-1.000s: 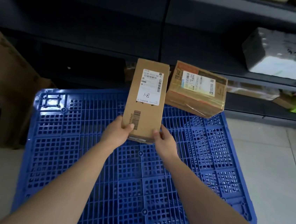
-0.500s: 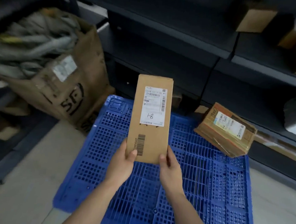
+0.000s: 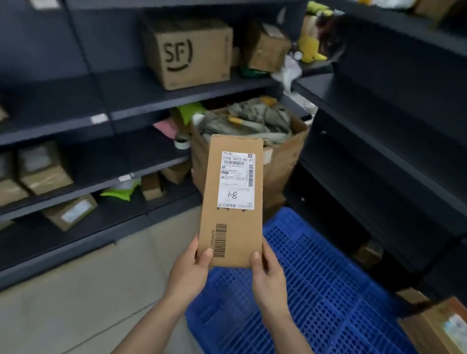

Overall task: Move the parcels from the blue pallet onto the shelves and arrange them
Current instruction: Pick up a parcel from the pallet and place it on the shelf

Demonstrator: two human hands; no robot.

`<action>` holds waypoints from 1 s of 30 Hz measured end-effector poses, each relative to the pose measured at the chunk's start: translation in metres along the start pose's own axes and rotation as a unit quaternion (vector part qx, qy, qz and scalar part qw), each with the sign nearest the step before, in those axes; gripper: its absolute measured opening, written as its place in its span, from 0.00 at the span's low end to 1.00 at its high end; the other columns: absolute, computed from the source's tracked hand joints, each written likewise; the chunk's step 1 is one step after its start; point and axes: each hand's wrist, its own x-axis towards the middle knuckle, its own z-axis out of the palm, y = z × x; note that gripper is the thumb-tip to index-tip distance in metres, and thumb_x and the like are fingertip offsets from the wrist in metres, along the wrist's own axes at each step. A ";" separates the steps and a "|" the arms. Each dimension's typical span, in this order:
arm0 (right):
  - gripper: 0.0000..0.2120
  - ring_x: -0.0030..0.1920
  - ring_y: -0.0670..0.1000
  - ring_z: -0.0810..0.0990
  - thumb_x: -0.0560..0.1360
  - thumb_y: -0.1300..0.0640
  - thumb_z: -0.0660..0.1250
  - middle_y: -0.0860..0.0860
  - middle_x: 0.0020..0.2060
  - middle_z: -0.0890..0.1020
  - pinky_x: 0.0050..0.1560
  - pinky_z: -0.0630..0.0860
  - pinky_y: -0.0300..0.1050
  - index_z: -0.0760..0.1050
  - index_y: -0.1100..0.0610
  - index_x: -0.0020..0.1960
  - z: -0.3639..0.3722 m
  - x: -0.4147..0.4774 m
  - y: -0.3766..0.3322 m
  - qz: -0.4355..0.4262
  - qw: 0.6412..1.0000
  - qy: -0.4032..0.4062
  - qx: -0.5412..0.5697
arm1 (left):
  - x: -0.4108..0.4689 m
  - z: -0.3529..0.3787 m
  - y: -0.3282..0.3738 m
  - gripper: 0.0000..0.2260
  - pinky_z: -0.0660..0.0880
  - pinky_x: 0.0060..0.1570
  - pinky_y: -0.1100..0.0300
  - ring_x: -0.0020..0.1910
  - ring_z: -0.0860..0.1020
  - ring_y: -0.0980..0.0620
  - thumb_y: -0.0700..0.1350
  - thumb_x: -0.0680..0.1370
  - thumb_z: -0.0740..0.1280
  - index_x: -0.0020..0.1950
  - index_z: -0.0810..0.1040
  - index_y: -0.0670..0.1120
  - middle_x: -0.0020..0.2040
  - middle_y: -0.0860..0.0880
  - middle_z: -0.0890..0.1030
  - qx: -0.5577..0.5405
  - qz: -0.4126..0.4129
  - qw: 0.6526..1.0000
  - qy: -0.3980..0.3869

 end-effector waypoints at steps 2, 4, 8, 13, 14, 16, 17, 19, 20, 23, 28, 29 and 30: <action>0.22 0.65 0.41 0.69 0.82 0.52 0.58 0.42 0.67 0.71 0.59 0.66 0.33 0.62 0.48 0.75 0.029 0.004 -0.015 -0.012 1.000 -0.027 -0.008 | 0.004 -0.031 -0.001 0.16 0.70 0.63 0.56 0.60 0.76 0.56 0.44 0.82 0.60 0.69 0.71 0.54 0.59 0.57 0.79 -0.007 -0.002 0.999 0.033; 0.21 0.62 0.40 0.70 0.82 0.52 0.58 0.42 0.65 0.73 0.57 0.66 0.32 0.63 0.48 0.75 0.057 0.008 -0.029 -0.025 0.998 -0.049 -0.016 | 0.008 -0.062 -0.003 0.17 0.70 0.64 0.57 0.60 0.75 0.55 0.43 0.81 0.60 0.70 0.70 0.53 0.60 0.56 0.78 -0.009 -0.001 0.998 0.060; 0.21 0.63 0.43 0.70 0.82 0.52 0.58 0.45 0.66 0.74 0.60 0.67 0.37 0.64 0.49 0.74 0.116 0.017 -0.054 -0.045 0.994 -0.082 -0.057 | 0.020 -0.122 -0.010 0.16 0.70 0.62 0.58 0.61 0.75 0.54 0.43 0.81 0.61 0.69 0.70 0.53 0.59 0.56 0.78 -0.016 -0.004 0.995 0.099; 0.21 0.65 0.45 0.70 0.82 0.54 0.59 0.48 0.67 0.74 0.59 0.64 0.34 0.65 0.53 0.74 0.187 0.026 -0.081 -0.070 0.986 -0.110 -0.108 | 0.042 -0.192 -0.027 0.18 0.71 0.64 0.52 0.62 0.76 0.51 0.47 0.81 0.61 0.72 0.69 0.53 0.64 0.52 0.78 0.001 -0.034 0.991 0.128; 0.21 0.63 0.43 0.69 0.82 0.55 0.58 0.47 0.65 0.74 0.57 0.64 0.32 0.65 0.54 0.74 0.200 0.028 -0.086 -0.074 0.984 -0.119 -0.114 | 0.046 -0.205 -0.031 0.18 0.71 0.64 0.51 0.62 0.76 0.51 0.48 0.81 0.61 0.72 0.69 0.53 0.64 0.52 0.78 0.003 -0.037 0.991 0.132; 0.20 0.62 0.42 0.69 0.82 0.55 0.58 0.47 0.64 0.74 0.56 0.64 0.32 0.65 0.54 0.74 0.225 0.032 -0.092 -0.077 0.981 -0.133 -0.122 | 0.054 -0.227 -0.036 0.17 0.71 0.64 0.51 0.61 0.76 0.51 0.48 0.81 0.61 0.71 0.69 0.54 0.64 0.52 0.78 0.001 -0.042 0.989 0.139; 0.20 0.63 0.43 0.70 0.82 0.55 0.59 0.48 0.65 0.75 0.58 0.66 0.35 0.65 0.54 0.74 0.236 0.035 -0.093 -0.077 0.979 -0.139 -0.125 | 0.058 -0.237 -0.038 0.17 0.71 0.63 0.53 0.61 0.76 0.52 0.48 0.81 0.61 0.70 0.70 0.55 0.63 0.53 0.78 -0.001 -0.045 0.989 0.143; 0.21 0.65 0.47 0.72 0.82 0.53 0.59 0.49 0.66 0.75 0.62 0.68 0.40 0.66 0.53 0.74 0.256 0.043 -0.096 -0.073 0.977 -0.150 -0.131 | 0.067 -0.255 -0.043 0.16 0.71 0.61 0.54 0.61 0.75 0.52 0.49 0.81 0.60 0.70 0.69 0.56 0.63 0.54 0.78 0.001 -0.054 0.987 0.149; 0.20 0.64 0.47 0.73 0.82 0.53 0.58 0.49 0.65 0.76 0.61 0.69 0.41 0.66 0.53 0.74 0.266 0.047 -0.097 -0.070 0.976 -0.157 -0.135 | 0.071 -0.263 -0.046 0.16 0.71 0.60 0.55 0.61 0.75 0.51 0.49 0.82 0.60 0.70 0.69 0.56 0.64 0.54 0.77 0.004 -0.061 0.987 0.151; 0.20 0.59 0.46 0.73 0.82 0.53 0.58 0.48 0.61 0.77 0.58 0.68 0.39 0.66 0.53 0.73 0.289 0.061 -0.101 -0.059 0.970 -0.178 -0.154 | 0.087 -0.281 -0.055 0.16 0.71 0.60 0.55 0.62 0.75 0.50 0.50 0.82 0.59 0.70 0.69 0.55 0.64 0.53 0.77 0.005 -0.081 0.985 0.149; 0.21 0.64 0.51 0.74 0.82 0.50 0.57 0.51 0.65 0.77 0.63 0.71 0.47 0.66 0.52 0.74 0.323 0.099 -0.093 -0.025 0.958 -0.206 -0.196 | 0.124 -0.296 -0.075 0.14 0.72 0.62 0.52 0.61 0.75 0.51 0.49 0.81 0.60 0.67 0.73 0.54 0.63 0.52 0.78 -0.018 -0.111 0.982 0.149; 0.21 0.64 0.51 0.74 0.82 0.50 0.57 0.51 0.65 0.76 0.64 0.70 0.48 0.65 0.52 0.74 0.330 0.108 -0.091 -0.015 0.956 -0.213 -0.202 | 0.133 -0.298 -0.079 0.14 0.72 0.62 0.53 0.61 0.75 0.51 0.49 0.81 0.60 0.67 0.73 0.53 0.63 0.52 0.78 -0.021 -0.119 0.981 0.149; 0.21 0.64 0.52 0.74 0.82 0.50 0.57 0.51 0.65 0.76 0.64 0.70 0.48 0.65 0.52 0.74 0.336 0.119 -0.089 -0.005 0.953 -0.221 -0.207 | 0.143 -0.300 -0.082 0.14 0.71 0.61 0.54 0.61 0.75 0.51 0.49 0.82 0.60 0.67 0.73 0.53 0.63 0.52 0.78 -0.024 -0.128 0.980 0.149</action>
